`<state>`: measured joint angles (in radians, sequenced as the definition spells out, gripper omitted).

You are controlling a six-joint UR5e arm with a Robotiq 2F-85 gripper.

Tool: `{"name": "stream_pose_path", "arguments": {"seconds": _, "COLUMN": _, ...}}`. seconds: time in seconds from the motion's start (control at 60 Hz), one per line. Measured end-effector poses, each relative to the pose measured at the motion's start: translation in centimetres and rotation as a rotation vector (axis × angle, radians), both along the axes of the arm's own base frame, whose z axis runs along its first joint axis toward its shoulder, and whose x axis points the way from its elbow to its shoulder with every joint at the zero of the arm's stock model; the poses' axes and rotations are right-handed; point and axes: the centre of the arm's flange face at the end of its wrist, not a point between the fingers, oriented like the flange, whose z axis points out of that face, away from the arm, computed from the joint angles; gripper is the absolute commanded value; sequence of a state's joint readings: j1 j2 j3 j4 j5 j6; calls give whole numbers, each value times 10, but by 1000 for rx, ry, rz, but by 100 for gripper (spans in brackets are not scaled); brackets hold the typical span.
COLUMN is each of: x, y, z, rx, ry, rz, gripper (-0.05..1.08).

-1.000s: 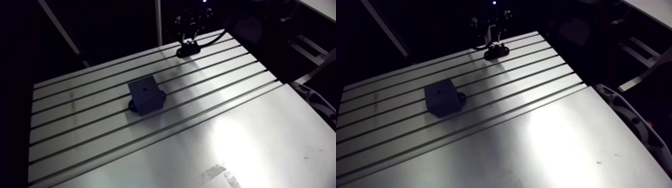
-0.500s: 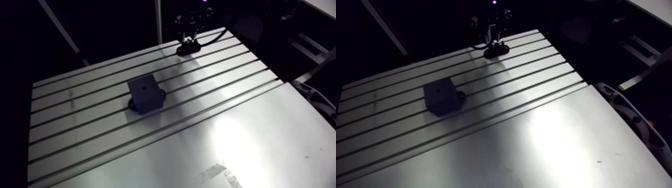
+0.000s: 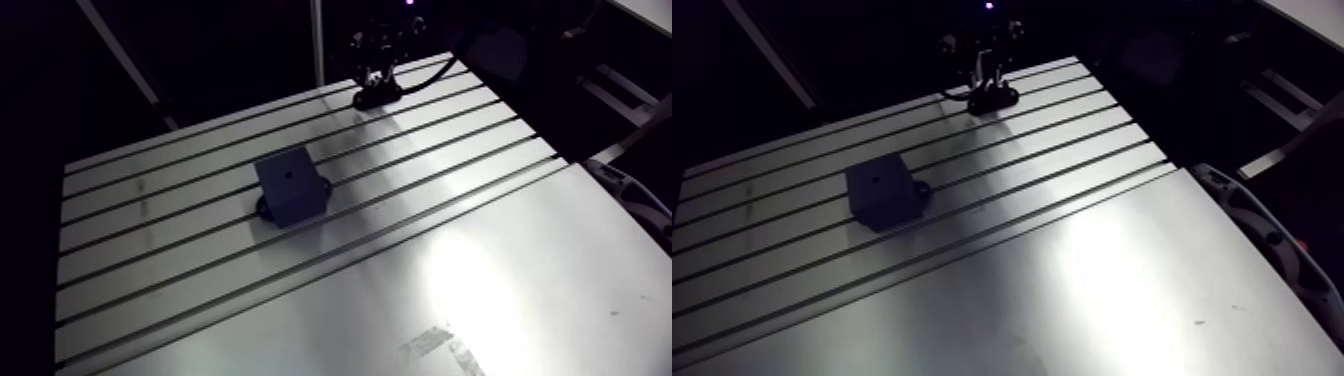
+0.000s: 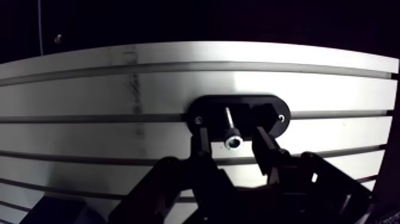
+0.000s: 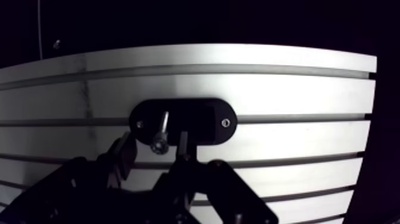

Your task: Pick up the M10 bolt and insert it into the hole until fully seated.

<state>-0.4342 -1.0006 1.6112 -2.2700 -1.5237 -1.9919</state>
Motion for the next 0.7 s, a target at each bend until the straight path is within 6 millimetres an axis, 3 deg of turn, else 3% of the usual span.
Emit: {"name": "stream_pose_path", "arguments": {"seconds": 0.7, "x": -1, "y": 0, "z": 0, "rx": 1, "ry": -1, "rz": 1, "gripper": 62}}
